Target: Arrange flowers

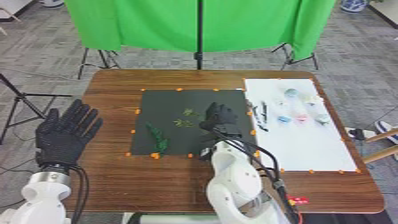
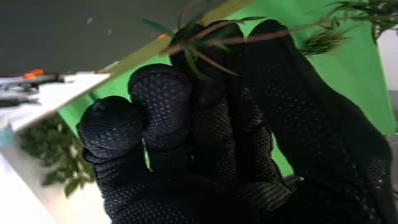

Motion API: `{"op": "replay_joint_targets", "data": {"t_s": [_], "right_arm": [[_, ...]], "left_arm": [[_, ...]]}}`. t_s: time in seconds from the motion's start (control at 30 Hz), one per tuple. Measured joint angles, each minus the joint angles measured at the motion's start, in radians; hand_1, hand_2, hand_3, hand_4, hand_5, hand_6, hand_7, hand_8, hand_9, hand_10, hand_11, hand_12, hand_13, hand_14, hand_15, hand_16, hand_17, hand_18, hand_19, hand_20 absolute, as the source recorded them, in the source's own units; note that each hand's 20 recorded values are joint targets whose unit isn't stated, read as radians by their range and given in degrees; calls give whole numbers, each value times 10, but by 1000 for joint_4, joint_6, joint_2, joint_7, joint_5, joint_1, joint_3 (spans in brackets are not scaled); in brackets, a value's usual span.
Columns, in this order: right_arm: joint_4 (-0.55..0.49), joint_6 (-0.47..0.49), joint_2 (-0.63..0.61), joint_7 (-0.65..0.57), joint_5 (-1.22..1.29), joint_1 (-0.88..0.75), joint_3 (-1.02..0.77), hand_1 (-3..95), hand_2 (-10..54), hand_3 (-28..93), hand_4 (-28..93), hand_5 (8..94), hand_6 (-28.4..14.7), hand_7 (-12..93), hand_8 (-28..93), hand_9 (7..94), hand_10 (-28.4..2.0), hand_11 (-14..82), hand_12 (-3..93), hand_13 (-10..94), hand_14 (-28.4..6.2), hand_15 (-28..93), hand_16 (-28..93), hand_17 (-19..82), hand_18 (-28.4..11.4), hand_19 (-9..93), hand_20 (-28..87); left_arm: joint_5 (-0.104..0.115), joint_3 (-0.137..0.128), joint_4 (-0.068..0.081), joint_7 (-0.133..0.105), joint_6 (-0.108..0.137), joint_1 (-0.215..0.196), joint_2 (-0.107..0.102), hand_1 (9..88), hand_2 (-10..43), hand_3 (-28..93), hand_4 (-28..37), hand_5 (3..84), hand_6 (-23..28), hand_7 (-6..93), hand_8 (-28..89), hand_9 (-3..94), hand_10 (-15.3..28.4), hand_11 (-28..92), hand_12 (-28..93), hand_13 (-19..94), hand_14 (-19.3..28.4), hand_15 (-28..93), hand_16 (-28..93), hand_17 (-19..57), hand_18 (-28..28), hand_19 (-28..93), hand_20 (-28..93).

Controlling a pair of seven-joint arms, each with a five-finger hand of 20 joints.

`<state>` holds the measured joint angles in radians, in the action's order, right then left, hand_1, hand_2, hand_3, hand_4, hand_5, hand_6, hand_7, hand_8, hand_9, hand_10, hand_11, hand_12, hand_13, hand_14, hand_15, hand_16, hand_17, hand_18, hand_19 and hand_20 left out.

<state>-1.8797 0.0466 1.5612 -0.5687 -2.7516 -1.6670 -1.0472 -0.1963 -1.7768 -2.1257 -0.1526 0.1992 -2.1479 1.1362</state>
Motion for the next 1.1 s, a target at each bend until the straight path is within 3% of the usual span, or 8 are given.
{"op": "replay_joint_targets", "data": {"t_s": [0.13, 0.3, 0.4, 0.63, 0.8, 0.87, 0.97, 1.1], "right_arm": [[29, -5, 30, 19, -6, -16, -7, 566, -95, 690, -255, 702, -50, 324, 137, 833, -117, 226, 513, 704, -141, 649, 395, 434, -260, 932, 342], [39, 9, 53, 12, 79, -36, -11, 522, -95, 706, -261, 683, -70, 172, -79, 816, -133, 252, 472, 698, -147, 657, 356, 431, -259, 932, 349], [32, 14, 50, 5, 141, -40, -9, 437, -95, 749, -227, 667, -74, 165, -91, 770, -175, 345, 303, 686, -152, 644, 338, 430, -259, 932, 350], [-20, 19, -3, -2, 151, -36, -4, 404, 5, 744, -210, 688, -80, 182, -28, 739, -202, 272, 241, 652, -167, 601, 297, 418, -257, 932, 335], [-111, 130, -100, -33, 176, -36, -14, 511, -35, 698, -220, 716, -80, 206, 116, 744, -194, 288, 256, 654, -166, 607, 296, 409, -256, 932, 329], [-132, 199, -133, -53, 195, -38, -34, 534, -60, 699, -226, 721, -73, 219, 133, 755, -182, 259, 331, 657, -162, 611, 300, 407, -256, 932, 325], [-142, 300, -162, -72, 221, -52, -75, 571, -89, 688, -234, 725, -62, 246, 143, 780, -162, 215, 415, 661, -149, 599, 364, 402, -255, 932, 320], [-161, 325, -170, -66, 218, -80, -99, 606, -77, 690, -247, 736, -58, 245, 126, 800, -153, 163, 466, 658, -135, 580, 411, 394, -251, 932, 315]], "left_arm": [[-1, 1, -1, 0, 18, 0, 0, 293, 113, 722, -283, 480, 87, 139, -76, 412, 151, 225, 146, 311, 154, 375, -38, -39, 149, 321, 175], [-1, 5, -1, -1, 17, 0, 0, 296, 108, 723, -283, 480, 87, 141, -77, 412, 151, 226, 145, 311, 154, 376, -38, -39, 149, 321, 174], [0, 4, -1, -4, 17, -3, 0, 298, 107, 721, -283, 480, 88, 141, -77, 413, 151, 227, 145, 311, 154, 378, -38, -39, 149, 320, 174], [2, -15, -9, -20, 15, -23, 17, 292, 114, 720, -283, 480, 88, 142, -78, 415, 153, 230, 145, 312, 154, 380, -39, -39, 149, 321, 174], [2, -40, -23, -29, 14, -48, 38, 290, 114, 723, -283, 481, 88, 143, -78, 416, 152, 231, 145, 313, 154, 381, -40, -39, 149, 321, 174], [2, -47, -27, -32, 14, -58, 42, 287, 113, 725, -283, 480, 88, 143, -78, 415, 151, 230, 145, 313, 154, 382, -40, -38, 149, 320, 173], [2, -48, -25, -35, 12, -64, 45, 286, 111, 726, -283, 478, 86, 143, -77, 415, 151, 229, 145, 313, 154, 380, -40, -38, 150, 319, 172], [2, -44, -18, -34, 3, -61, 47, 288, 112, 724, -283, 478, 86, 143, -78, 416, 149, 228, 145, 315, 154, 379, -40, -37, 150, 318, 172]]}}
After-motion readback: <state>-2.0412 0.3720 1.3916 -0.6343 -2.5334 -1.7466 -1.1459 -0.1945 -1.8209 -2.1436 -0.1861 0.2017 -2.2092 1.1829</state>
